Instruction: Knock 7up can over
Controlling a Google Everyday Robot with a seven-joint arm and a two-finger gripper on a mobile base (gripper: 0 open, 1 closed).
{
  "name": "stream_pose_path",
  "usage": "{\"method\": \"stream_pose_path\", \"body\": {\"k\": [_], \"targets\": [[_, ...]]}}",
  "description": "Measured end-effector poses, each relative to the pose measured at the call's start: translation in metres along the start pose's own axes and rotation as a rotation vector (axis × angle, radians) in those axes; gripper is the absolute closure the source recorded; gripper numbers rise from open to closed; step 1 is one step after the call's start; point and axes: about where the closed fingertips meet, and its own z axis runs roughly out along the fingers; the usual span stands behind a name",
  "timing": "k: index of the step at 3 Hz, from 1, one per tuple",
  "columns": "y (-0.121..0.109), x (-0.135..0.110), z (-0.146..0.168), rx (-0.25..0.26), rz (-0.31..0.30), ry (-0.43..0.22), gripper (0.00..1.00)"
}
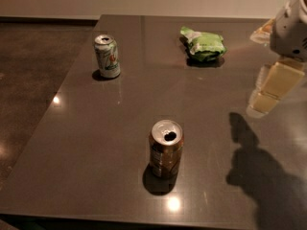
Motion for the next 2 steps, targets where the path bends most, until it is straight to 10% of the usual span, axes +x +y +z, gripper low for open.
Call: {"method": "stream_pose_path", "body": {"k": [2], "targets": [[-0.041,-0.074,0.044,0.037,0.027,-0.223,0.0]]}}
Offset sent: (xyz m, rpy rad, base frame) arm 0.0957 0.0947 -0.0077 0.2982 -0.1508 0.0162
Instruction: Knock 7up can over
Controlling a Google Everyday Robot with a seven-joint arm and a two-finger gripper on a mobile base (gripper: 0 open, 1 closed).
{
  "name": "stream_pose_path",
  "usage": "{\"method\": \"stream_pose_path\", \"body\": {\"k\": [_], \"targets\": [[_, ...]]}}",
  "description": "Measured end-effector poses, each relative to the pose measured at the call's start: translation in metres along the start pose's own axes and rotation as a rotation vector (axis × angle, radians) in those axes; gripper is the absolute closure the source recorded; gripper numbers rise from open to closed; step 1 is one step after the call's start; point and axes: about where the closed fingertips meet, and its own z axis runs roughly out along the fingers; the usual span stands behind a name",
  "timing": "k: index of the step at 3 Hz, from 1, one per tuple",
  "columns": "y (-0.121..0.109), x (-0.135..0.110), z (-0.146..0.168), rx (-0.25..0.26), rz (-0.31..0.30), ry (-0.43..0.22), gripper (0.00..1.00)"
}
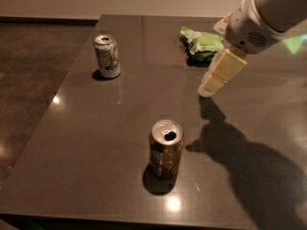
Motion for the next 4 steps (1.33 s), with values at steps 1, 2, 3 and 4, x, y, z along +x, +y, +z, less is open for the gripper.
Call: {"method": "stream_pose_path", "body": {"k": [1,2,3,4], "targets": [[-0.014,-0.016,0.026,0.035,0.07,-0.051,0.0],[-0.025,-0.034,0.052,0.052,0.134,-0.102,0.0],[-0.032,-0.055,0.077,0.059,0.179,-0.141,0.0],[-0.033,-0.074,0.1,0.054,0.208,-0.16,0.0]]}}
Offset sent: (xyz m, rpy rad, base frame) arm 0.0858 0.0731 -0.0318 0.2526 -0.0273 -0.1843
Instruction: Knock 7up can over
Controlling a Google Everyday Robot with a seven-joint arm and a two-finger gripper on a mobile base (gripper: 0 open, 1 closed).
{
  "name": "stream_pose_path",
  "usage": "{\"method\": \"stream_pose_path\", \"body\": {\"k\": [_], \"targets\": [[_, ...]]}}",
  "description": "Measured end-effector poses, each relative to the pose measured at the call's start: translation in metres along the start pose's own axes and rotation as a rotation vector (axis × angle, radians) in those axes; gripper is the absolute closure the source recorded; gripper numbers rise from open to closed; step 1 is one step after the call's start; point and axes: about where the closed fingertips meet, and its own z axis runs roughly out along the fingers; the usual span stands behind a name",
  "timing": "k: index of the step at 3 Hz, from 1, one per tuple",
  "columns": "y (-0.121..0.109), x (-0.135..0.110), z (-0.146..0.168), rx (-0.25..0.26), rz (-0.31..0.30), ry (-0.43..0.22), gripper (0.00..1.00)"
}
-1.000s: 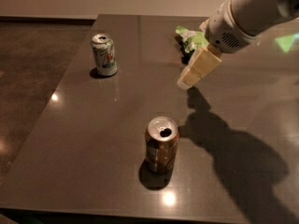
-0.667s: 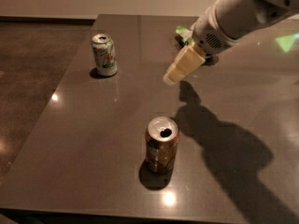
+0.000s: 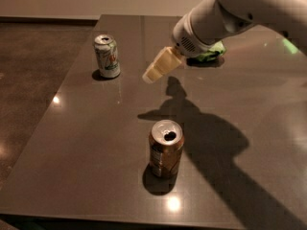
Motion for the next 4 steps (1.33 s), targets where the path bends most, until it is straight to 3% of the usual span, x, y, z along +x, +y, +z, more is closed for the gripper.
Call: {"method": "stream_pose_path", "body": {"k": [2,3,4], "targets": [[0.013,-0.032,0.046,0.026,0.058,-0.05,0.0],[0.024,-0.065,0.082,0.074,0.103,-0.1,0.0],[0.023,-0.069,0.092,0.068,0.093,-0.11,0.0]]}}
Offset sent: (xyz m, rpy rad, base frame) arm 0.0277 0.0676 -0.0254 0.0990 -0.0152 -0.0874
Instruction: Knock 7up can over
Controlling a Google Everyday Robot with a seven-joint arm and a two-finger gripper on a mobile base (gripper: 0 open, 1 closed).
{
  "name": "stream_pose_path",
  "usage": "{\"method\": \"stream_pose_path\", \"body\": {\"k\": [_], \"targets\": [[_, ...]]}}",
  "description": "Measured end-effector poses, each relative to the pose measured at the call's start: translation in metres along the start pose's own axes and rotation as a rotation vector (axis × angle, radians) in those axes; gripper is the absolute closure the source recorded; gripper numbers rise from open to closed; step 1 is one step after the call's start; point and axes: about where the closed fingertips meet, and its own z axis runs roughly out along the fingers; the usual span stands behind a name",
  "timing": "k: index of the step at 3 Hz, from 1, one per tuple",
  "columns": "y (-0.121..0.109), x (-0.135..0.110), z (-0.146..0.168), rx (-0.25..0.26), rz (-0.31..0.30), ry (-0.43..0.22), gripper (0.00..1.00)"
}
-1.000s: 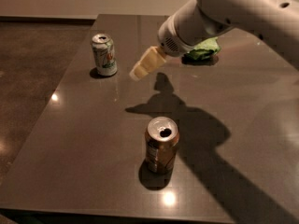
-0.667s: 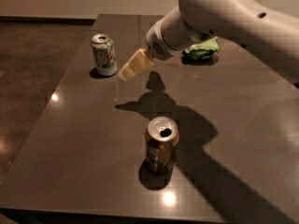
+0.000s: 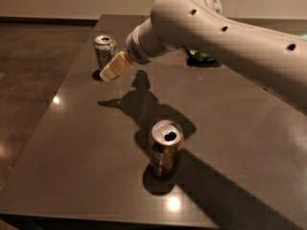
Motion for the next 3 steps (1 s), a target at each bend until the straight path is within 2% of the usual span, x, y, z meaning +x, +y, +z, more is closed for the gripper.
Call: {"method": "stream_pose_path", "body": {"k": [3], "targets": [[0.003,-0.02,0.054,-0.098,0.017,-0.066,0.0]]}}
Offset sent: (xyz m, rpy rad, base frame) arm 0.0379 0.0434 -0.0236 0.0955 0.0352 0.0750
